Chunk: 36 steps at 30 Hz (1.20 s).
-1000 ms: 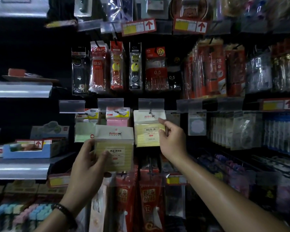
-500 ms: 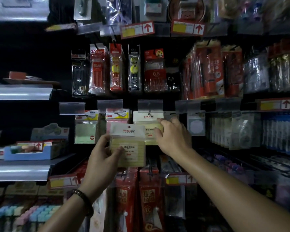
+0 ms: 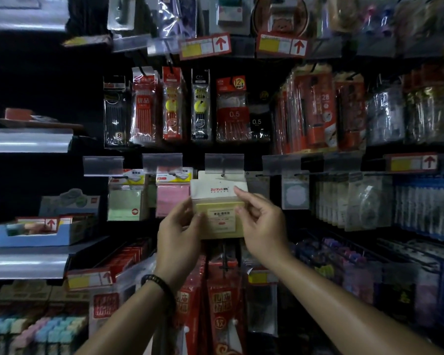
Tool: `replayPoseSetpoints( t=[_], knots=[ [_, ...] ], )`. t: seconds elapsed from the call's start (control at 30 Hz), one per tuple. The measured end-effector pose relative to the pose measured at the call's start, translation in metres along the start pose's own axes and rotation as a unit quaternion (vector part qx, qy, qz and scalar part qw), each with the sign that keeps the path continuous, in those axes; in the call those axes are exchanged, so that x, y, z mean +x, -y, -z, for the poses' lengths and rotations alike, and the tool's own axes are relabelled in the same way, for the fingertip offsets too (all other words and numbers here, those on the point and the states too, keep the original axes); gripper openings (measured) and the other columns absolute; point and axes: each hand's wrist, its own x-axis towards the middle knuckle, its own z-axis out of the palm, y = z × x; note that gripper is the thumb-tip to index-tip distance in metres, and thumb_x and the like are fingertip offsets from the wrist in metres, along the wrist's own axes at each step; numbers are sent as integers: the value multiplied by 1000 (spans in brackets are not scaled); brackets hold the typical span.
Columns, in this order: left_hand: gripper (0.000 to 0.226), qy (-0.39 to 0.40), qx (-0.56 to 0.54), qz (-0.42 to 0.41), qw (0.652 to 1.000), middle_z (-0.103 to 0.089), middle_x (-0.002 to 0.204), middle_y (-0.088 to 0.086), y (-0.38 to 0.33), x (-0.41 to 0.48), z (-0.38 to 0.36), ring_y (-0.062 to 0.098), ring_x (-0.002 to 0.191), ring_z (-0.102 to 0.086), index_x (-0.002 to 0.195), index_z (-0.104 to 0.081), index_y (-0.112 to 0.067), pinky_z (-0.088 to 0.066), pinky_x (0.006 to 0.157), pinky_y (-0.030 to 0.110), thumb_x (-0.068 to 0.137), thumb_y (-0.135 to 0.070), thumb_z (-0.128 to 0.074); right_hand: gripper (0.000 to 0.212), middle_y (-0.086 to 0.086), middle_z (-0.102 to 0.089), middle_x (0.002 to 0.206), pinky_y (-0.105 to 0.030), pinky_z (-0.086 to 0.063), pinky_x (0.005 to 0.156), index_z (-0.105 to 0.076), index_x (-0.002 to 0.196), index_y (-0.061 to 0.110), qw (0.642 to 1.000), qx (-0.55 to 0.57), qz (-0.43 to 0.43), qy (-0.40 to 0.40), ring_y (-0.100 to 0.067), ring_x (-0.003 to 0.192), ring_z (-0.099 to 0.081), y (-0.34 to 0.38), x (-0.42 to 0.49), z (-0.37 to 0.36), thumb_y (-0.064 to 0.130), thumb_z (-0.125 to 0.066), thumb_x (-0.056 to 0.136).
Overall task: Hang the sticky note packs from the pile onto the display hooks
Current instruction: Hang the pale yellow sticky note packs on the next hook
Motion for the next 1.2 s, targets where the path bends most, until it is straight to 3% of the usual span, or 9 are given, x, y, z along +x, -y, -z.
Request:
replayPoseSetpoints(
  t=[0.2, 0.3, 0.37, 0.47, 0.57, 0.73, 0.87, 1.07, 1.2],
  knots=[
    [36, -33, 30, -28, 999, -80, 112, -7, -5, 28, -12, 8, 103, -77, 141, -67, -29, -66, 89, 39, 106, -26, -67, 40, 12, -69, 120, -37, -62, 95, -70, 140, 21, 997, -40, 38, -48, -7, 112, -69, 0, 20, -9, 5, -67, 103],
    [12, -32, 50, -36, 998, -79, 100, -10, -10, 42, -13, 12, 99, -78, 111, -72, -40, -66, 88, 43, 106, -31, -65, 38, 14, -68, 117, -32, -61, 96, -71, 138, 18, 996, -64, 34, -57, -5, 109, -68, 2, 29, -12, 7, -68, 102],
    [18, -39, 66, -39, 996, -78, 93, -11, -11, 51, -13, 12, 92, -76, 90, -69, -39, -64, 90, 45, 106, -32, -65, 38, 14, -67, 112, -27, -60, 90, -71, 138, 20, 995, -82, 26, -51, -5, 101, -68, 4, 33, -12, 8, -68, 102],
    [12, -54, 102, -28, 993, -79, 98, -4, -9, 62, -10, 8, 90, -73, 94, -71, -33, -63, 89, 44, 104, -38, -67, 39, 11, -66, 110, -17, -55, 84, -70, 138, 22, 993, -112, 24, -42, -3, 98, -65, 4, 36, -12, 9, -68, 102],
    [16, -51, 149, -9, 988, -78, 92, -9, -4, 65, -7, 17, 89, -76, 88, -72, -34, -64, 84, 46, 101, -43, -69, 38, 7, -69, 117, -24, -58, 86, -70, 138, 20, 990, -137, 4, -27, -8, 100, -66, -1, 38, -12, 8, -66, 103],
    [13, -60, 232, -28, 970, -75, 88, -10, -3, 64, -6, 16, 87, -74, 101, -70, -29, -62, 84, 39, 98, -41, -72, 40, 4, -68, 103, -7, -40, 70, -68, 142, 19, 985, -172, -32, -4, -7, 84, -58, -8, 43, -13, 8, -61, 104],
    [29, -38, 310, -84, 946, -70, 93, -12, 1, 54, -7, 14, 89, -68, 123, -61, -28, -56, 78, 36, 96, -32, -70, 42, -3, -61, 130, -21, -48, 97, -62, 148, 25, 963, -259, -55, 40, -20, 117, -61, -5, 56, -13, 16, -55, 108],
    [52, 65, 449, -100, 885, -62, 124, 1, 2, 38, -5, 19, 97, -63, 148, -58, -34, -50, 77, 29, 97, -41, -65, 56, -6, -58, 131, -36, -63, 86, -53, 152, 45, 923, -362, -98, 88, -25, 101, -67, 7, 61, -12, 28, -64, 100],
    [53, 75, 457, -106, 880, -61, 123, 0, -7, 24, 4, 21, 101, -66, 148, -59, -30, -60, 84, 37, 98, -46, -63, 69, -3, -57, 133, -33, -56, 77, -41, 159, 49, 902, -402, -104, 122, -26, 103, -66, 14, 50, -3, 38, -67, 95]
  ],
)
